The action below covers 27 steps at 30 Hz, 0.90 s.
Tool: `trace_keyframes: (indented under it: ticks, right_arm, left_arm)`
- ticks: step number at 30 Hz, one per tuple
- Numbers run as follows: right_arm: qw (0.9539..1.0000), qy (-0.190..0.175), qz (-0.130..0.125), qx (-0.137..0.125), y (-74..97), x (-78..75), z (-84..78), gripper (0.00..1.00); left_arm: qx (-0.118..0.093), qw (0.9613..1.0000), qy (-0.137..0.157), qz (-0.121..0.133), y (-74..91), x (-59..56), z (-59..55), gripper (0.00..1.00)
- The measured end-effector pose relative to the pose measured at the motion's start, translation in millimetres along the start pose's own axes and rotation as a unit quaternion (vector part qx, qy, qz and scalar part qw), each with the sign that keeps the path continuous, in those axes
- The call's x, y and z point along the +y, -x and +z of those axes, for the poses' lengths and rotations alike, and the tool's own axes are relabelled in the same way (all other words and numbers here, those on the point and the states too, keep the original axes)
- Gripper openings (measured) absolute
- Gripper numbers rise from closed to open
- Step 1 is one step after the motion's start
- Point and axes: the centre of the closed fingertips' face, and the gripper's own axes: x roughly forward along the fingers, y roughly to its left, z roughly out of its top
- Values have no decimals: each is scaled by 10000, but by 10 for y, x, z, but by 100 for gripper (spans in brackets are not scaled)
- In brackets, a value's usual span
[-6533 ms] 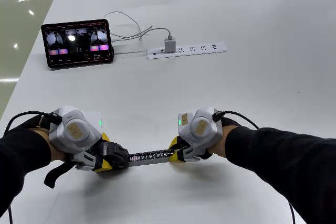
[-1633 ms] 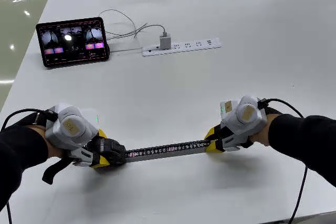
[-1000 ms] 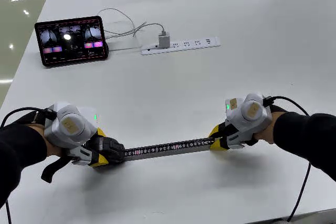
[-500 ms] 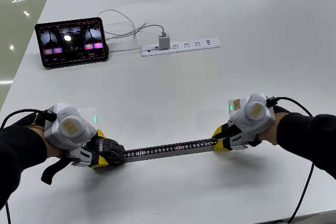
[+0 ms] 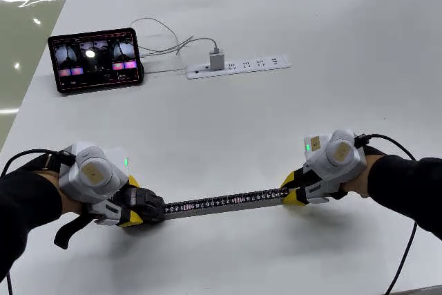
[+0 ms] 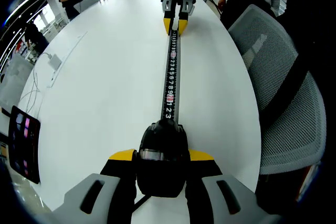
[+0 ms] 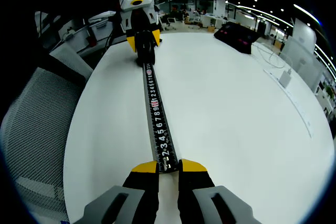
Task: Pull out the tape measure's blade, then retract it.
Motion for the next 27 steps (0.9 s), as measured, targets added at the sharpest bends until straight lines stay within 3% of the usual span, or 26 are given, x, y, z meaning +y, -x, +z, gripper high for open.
trace_keyframes:
  ticks: [17,23,27]
  right_arm:
    - [10000,73,23,34,-14,-16,3,10]
    - [9999,143,24,46,-14,-10,5,11]
    - [9999,116,-13,45,-13,-16,5,11]
  left_arm:
    - [-41,9999,82,48,-19,11,7,30]
    - [-266,9996,122,39,-4,15,24,31]
    - [-266,9995,152,-11,6,2,38,31]
